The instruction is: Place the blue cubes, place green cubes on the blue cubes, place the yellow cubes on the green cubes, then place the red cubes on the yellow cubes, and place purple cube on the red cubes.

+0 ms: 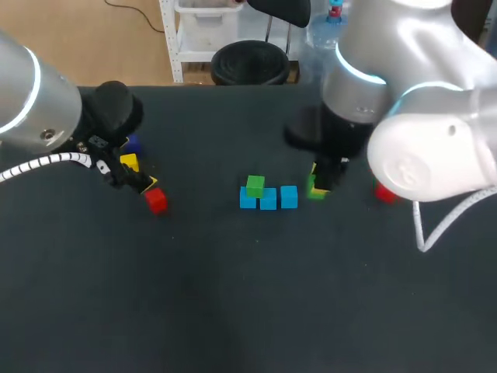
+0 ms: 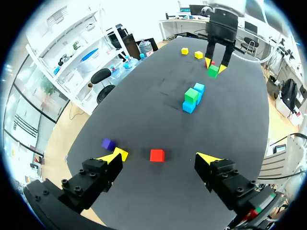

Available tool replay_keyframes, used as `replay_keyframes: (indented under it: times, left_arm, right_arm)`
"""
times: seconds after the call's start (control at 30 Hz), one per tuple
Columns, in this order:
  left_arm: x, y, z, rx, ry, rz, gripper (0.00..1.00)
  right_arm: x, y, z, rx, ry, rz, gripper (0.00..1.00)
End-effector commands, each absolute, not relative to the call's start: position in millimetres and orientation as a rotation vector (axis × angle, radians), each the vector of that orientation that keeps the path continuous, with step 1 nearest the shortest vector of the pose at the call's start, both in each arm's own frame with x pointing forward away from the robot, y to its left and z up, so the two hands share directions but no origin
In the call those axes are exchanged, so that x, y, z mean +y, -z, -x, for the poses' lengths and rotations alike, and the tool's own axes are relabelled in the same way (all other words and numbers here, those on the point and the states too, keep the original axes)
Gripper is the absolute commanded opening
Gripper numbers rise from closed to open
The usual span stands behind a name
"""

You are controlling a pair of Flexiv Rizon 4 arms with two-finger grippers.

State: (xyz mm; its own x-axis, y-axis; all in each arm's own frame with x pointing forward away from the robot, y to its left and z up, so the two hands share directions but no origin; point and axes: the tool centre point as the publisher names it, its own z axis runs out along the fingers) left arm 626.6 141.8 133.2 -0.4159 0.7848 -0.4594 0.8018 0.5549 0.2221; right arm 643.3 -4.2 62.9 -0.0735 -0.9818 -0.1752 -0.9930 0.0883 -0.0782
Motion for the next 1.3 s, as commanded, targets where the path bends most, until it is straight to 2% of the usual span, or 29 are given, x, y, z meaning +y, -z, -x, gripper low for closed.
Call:
replay_keyframes:
  times: [0.03,0.53,1.3]
  left_arm:
    - [143,-133,-627,2.271,0.049,-1.277,1.00]
    - [143,-133,-627,2.271,0.049,-1.277,1.00]
    - [143,-133,-627,2.271,0.049,-1.277,1.00]
  right_arm:
    - [6,-61,-653,2.169,-0.113,2.036,0.00]
    - [35,-57,-659,2.076,-0.126,2.169,0.00]
    - [47,-44,-665,2.089,-0.171,2.217,0.00]
